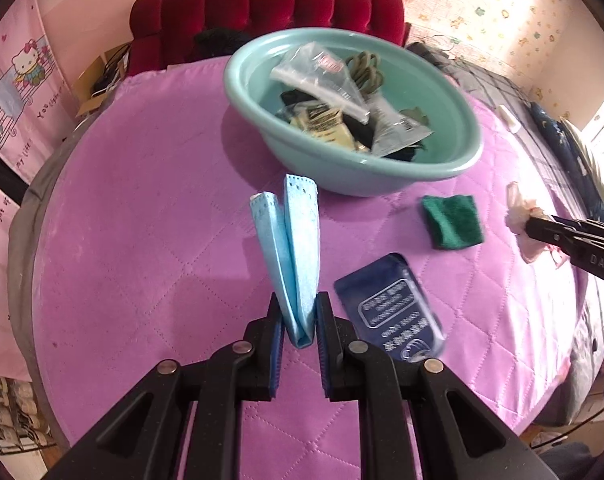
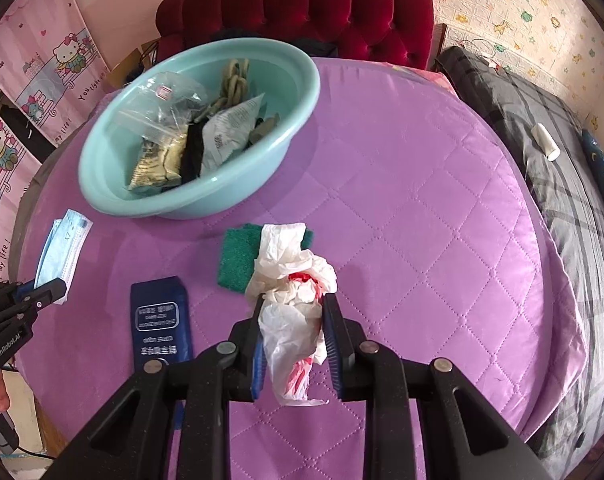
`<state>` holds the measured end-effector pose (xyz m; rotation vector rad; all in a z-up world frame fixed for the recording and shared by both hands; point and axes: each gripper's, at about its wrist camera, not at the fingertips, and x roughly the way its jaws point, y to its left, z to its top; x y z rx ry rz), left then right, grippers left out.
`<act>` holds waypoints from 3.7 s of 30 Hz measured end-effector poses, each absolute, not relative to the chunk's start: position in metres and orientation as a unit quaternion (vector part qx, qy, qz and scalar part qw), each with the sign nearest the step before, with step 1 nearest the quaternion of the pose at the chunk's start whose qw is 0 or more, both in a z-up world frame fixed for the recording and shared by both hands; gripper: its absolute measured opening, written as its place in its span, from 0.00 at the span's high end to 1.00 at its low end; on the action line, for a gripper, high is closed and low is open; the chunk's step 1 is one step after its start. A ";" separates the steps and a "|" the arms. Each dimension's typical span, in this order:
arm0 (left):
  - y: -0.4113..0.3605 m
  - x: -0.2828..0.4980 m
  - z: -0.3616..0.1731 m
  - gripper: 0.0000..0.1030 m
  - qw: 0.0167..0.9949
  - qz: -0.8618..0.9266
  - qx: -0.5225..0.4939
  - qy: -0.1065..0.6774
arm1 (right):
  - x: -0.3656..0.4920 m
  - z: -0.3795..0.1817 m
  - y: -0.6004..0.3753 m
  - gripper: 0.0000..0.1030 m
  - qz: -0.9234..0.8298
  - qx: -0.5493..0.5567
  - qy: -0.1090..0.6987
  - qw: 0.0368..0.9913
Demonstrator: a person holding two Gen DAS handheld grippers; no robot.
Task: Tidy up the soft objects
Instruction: 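Carry the tissue and mask with both grippers over the basin, then open both grippers to drop the tissue and mask into the basin, then move both grippers back from the basin toward the blue pouch and green pad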
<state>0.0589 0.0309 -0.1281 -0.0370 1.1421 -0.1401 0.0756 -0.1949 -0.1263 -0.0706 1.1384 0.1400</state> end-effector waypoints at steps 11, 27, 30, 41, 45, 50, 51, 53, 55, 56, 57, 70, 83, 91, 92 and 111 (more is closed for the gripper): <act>0.014 0.066 -0.085 0.85 0.847 -0.105 -0.019 0.520 | 0.086 -0.087 -0.178 0.75 0.095 -0.034 0.523 0.846; -0.022 0.118 -0.072 0.85 0.852 -0.141 0.013 0.504 | 0.135 -0.058 -0.149 0.75 0.128 -0.052 0.500 0.855; -0.026 0.131 -0.073 0.85 0.852 -0.143 0.013 0.503 | 0.151 -0.058 -0.146 0.75 0.131 -0.054 0.498 0.855; -0.037 0.182 -0.085 0.84 0.851 -0.147 0.021 0.505 | 0.209 -0.070 -0.137 0.74 0.134 -0.052 0.504 0.852; -0.039 0.201 -0.093 0.84 0.848 -0.149 0.021 0.508 | 0.228 -0.076 -0.133 0.74 0.132 -0.056 0.505 0.851; -0.039 0.223 -0.102 0.84 0.844 -0.148 0.014 0.515 | 0.253 -0.088 -0.130 0.74 0.129 -0.050 0.512 0.848; -0.040 0.227 -0.104 0.84 0.844 -0.149 0.013 0.515 | 0.256 -0.090 -0.129 0.74 0.128 -0.050 0.514 0.847; -0.042 0.236 -0.107 0.84 0.842 -0.150 0.017 0.518 | 0.265 -0.097 -0.128 0.74 0.128 -0.050 0.520 0.843; -0.044 0.242 -0.110 0.84 0.841 -0.150 0.022 0.519 | 0.272 -0.104 -0.128 0.74 0.125 -0.047 0.525 0.840; -0.045 0.245 -0.112 0.84 0.841 -0.149 0.025 0.519 | 0.275 -0.107 -0.129 0.74 0.124 -0.046 0.528 0.839; -0.046 0.247 -0.112 0.84 0.841 -0.148 0.025 0.520 | 0.278 -0.109 -0.129 0.74 0.123 -0.044 0.529 0.838; -0.043 0.248 -0.111 0.73 0.846 -0.131 0.030 0.516 | 0.284 -0.105 -0.132 0.63 0.121 -0.026 0.522 0.844; -0.030 0.225 -0.096 0.00 0.863 -0.103 0.032 0.493 | 0.261 -0.080 -0.131 0.00 0.099 -0.034 0.494 0.863; -0.023 0.191 -0.085 0.00 0.865 -0.099 0.033 0.490 | 0.223 -0.070 -0.138 0.00 0.097 -0.036 0.495 0.863; -0.021 0.186 -0.084 0.00 0.865 -0.099 0.031 0.491 | 0.216 -0.068 -0.139 0.00 0.094 -0.035 0.495 0.863; -0.016 0.085 -0.080 0.00 0.867 -0.102 0.031 0.487 | 0.106 -0.056 -0.159 0.00 0.082 -0.031 0.480 0.873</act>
